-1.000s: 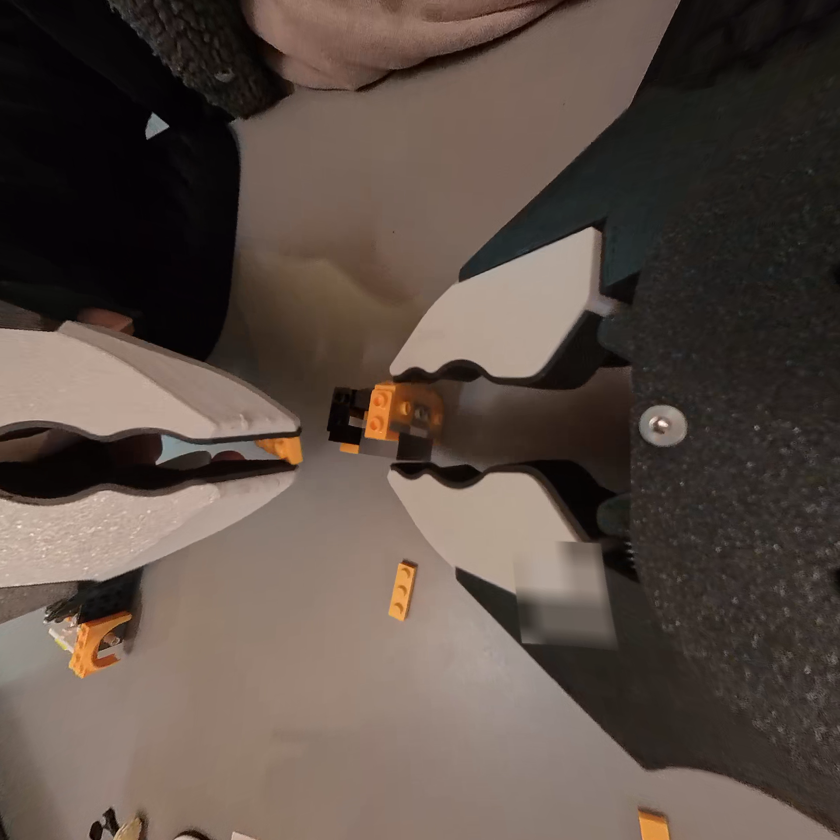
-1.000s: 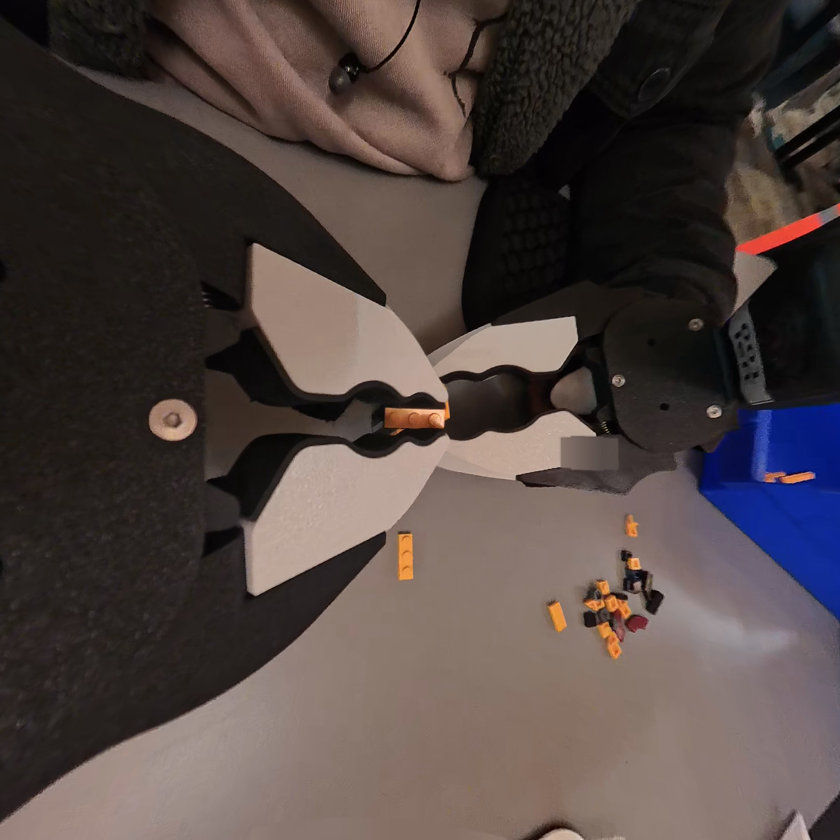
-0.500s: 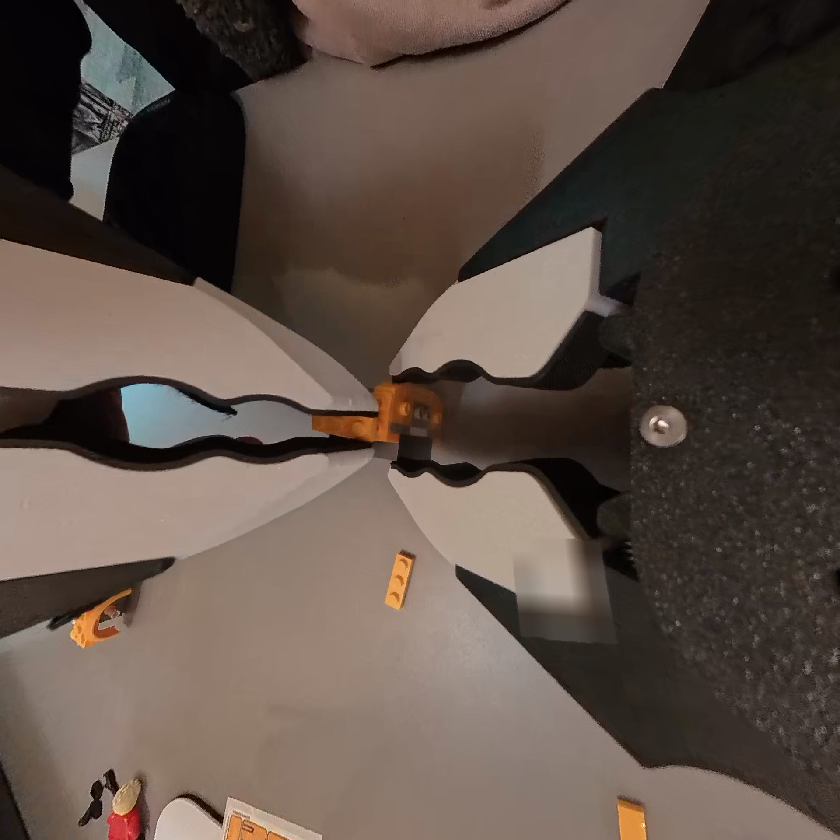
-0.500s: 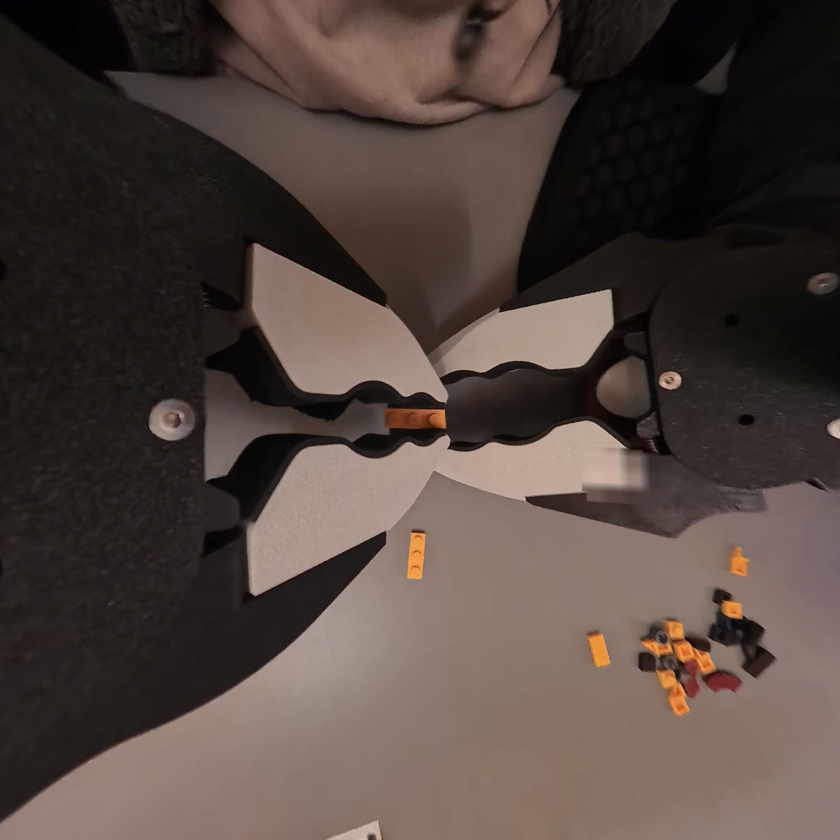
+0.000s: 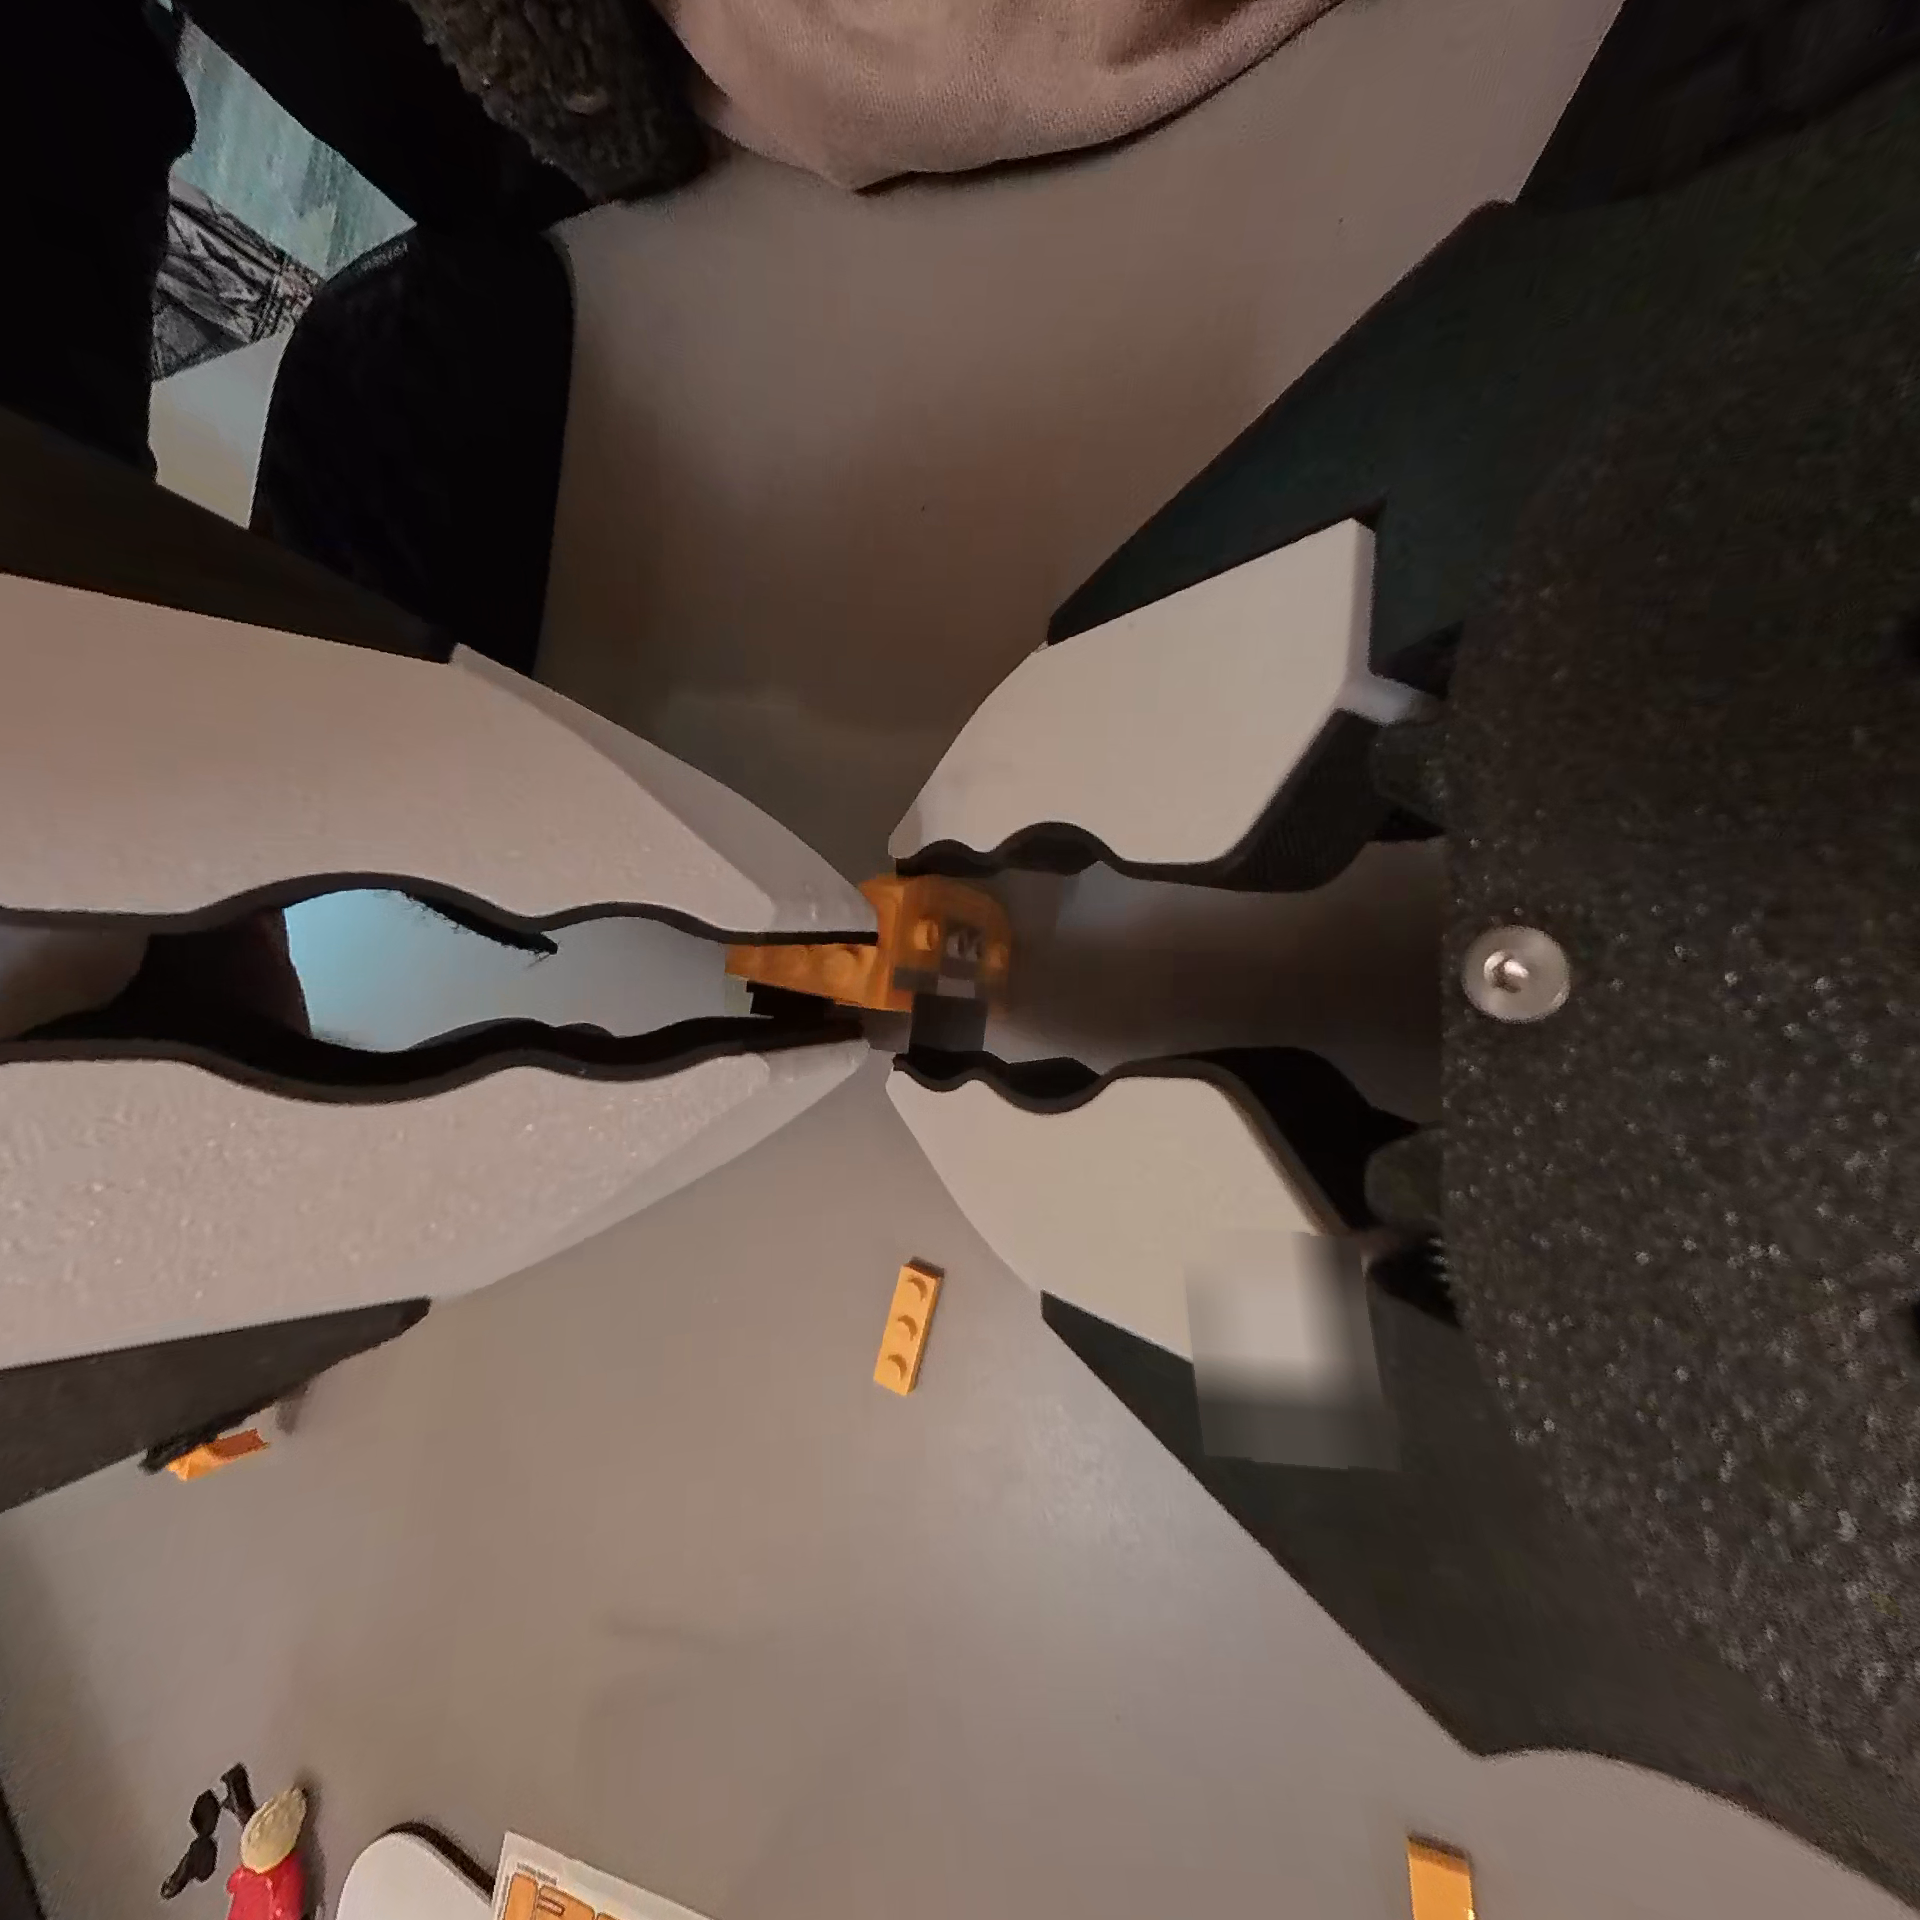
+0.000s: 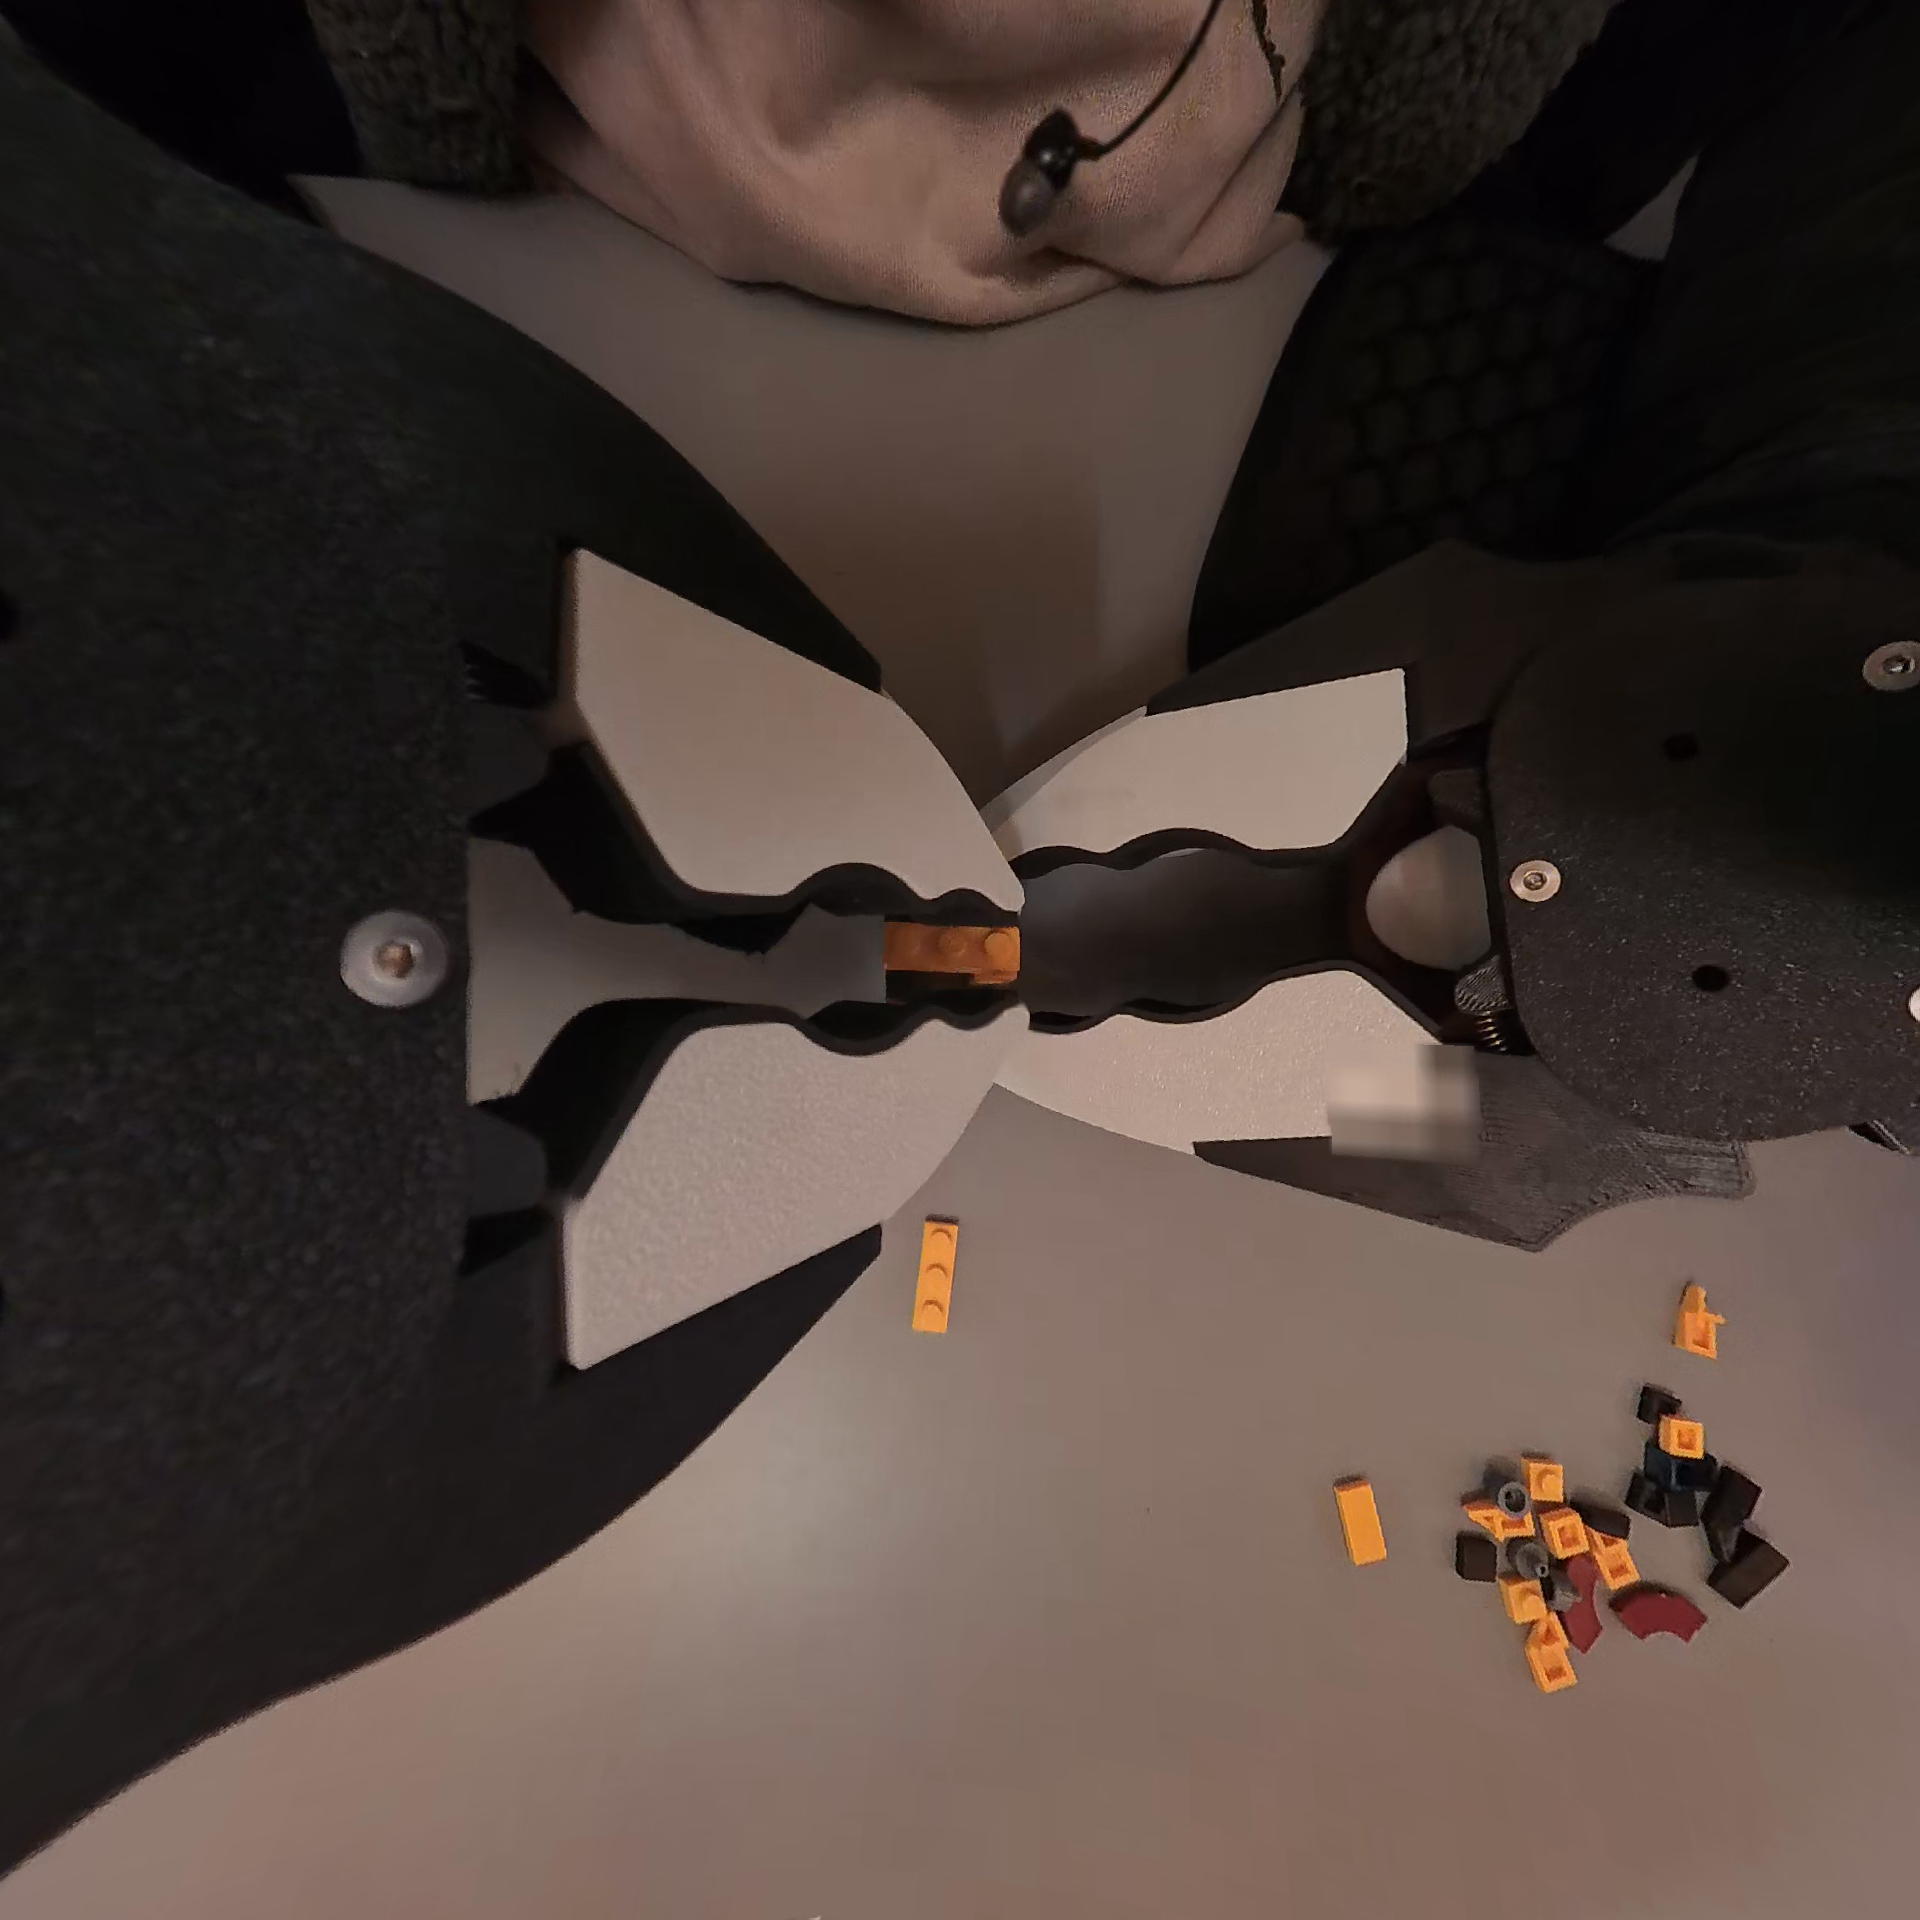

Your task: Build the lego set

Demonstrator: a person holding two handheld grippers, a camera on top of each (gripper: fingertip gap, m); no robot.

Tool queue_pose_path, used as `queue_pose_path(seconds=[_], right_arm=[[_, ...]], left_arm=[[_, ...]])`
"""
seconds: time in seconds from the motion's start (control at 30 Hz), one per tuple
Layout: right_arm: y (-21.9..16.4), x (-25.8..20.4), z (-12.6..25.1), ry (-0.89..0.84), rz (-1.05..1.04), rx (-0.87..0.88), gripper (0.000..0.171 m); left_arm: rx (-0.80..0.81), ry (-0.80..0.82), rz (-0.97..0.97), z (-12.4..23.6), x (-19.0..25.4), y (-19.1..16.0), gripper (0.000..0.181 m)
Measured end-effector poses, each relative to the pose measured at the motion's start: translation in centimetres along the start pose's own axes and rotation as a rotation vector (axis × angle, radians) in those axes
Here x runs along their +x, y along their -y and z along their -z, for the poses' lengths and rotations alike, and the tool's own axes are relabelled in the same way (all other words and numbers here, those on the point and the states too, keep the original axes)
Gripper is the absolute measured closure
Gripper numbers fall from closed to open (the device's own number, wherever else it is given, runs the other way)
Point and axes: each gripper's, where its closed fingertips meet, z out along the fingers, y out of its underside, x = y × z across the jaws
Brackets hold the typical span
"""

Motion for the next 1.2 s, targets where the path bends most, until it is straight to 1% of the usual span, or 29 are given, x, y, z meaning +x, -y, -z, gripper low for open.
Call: queue_pose_path(seconds=[0.2,0.3,0.4,0.53,0.6,0.7,0.73,0.8,1.0,1.1,1.2], right_arm=[[0.0,0.0,0.4,0.026,-0.008,0.034,0.158],[0.5,0.5,1.8,0.033,-0.057,0.110,0.158],[0.3,1.4,3.0,0.041,-0.151,0.182,0.155],[-1.4,1.8,3.0,0.071,-0.319,0.249,0.142],[-2.0,1.6,3.0,0.092,-0.407,0.314,0.142],[-2.7,1.6,3.0,0.103,-0.529,0.409,0.142],[-2.9,1.6,3.0,0.097,-0.557,0.435,0.142],[-3.3,1.4,3.1,0.086,-0.585,0.464,0.142],[-3.3,0.4,2.9,0.101,-0.615,0.494,0.141],[-2.9,0.1,2.7,0.127,-0.652,0.519,0.138],[-2.2,-0.4,2.5,0.167,-0.705,0.556,0.130]], left_arm=[[0.001,-0.006,0.002,0.0,0.1,0.0,0.149],[0.001,-0.011,0.002,0.0,0.1,0.0,0.149],[0.002,-0.014,0.001,0.0,0.1,0.0,0.149],[0.003,-0.012,-0.004,0.0,0.1,0.0,0.149],[0.001,-0.015,-0.004,0.0,0.2,0.0,0.149],[-0.010,-0.020,-0.021,-0.1,0.4,-0.2,0.143],[-0.007,-0.018,-0.028,-0.1,0.4,-0.1,0.144],[0.007,-0.016,-0.040,-0.1,0.4,0.1,0.149],[0.031,-0.003,-0.056,0.0,0.3,0.5,0.149],[0.065,0.004,-0.063,0.3,0.1,1.0,0.149],[0.101,0.016,-0.080,0.5,0.1,1.5,0.149]])
